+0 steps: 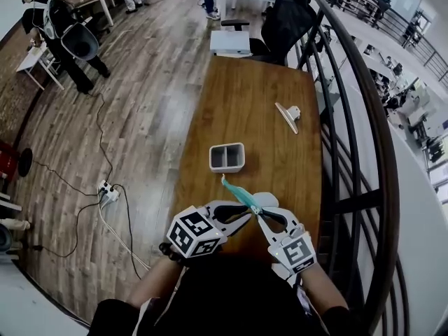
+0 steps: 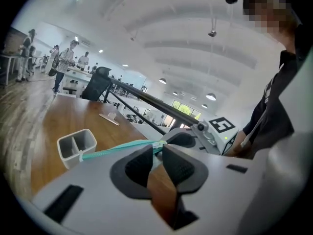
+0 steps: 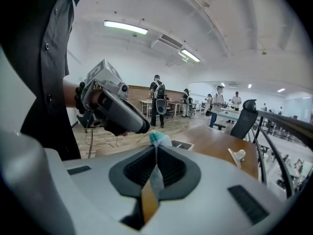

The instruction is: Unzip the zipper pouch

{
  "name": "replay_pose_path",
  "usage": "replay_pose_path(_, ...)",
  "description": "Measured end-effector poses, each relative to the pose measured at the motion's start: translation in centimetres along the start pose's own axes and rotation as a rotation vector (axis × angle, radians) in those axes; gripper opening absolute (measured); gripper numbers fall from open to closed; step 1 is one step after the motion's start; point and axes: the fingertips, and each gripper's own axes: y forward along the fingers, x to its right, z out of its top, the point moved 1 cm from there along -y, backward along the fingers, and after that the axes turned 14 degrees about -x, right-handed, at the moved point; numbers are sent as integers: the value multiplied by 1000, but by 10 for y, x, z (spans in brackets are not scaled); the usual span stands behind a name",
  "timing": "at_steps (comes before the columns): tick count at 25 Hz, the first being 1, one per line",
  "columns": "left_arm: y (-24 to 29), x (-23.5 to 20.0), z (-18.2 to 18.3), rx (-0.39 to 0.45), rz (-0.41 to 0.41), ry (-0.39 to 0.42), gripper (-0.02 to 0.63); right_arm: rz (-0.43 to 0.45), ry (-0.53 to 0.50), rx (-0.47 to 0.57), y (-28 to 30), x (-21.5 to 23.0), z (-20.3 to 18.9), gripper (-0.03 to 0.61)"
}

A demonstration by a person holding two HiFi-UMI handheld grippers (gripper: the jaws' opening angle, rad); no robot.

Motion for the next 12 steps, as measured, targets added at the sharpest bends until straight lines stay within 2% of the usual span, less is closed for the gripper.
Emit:
replay_pose_path(2, 5, 4, 1, -6, -2, 4, 86, -10, -36, -8, -5, 0, -2, 9)
replay_pose_path(6, 18, 16, -1, -42, -43, 5, 172, -26, -119, -38, -10, 0, -9, 8)
replay_pose_path(9, 24, 20, 0, -51, -48, -8, 185, -45, -173, -55, -12, -1, -11, 8)
replay_pose_path(12, 29, 22, 1, -76, -60, -25, 204, -91, -276, -77, -14, 1, -10, 8)
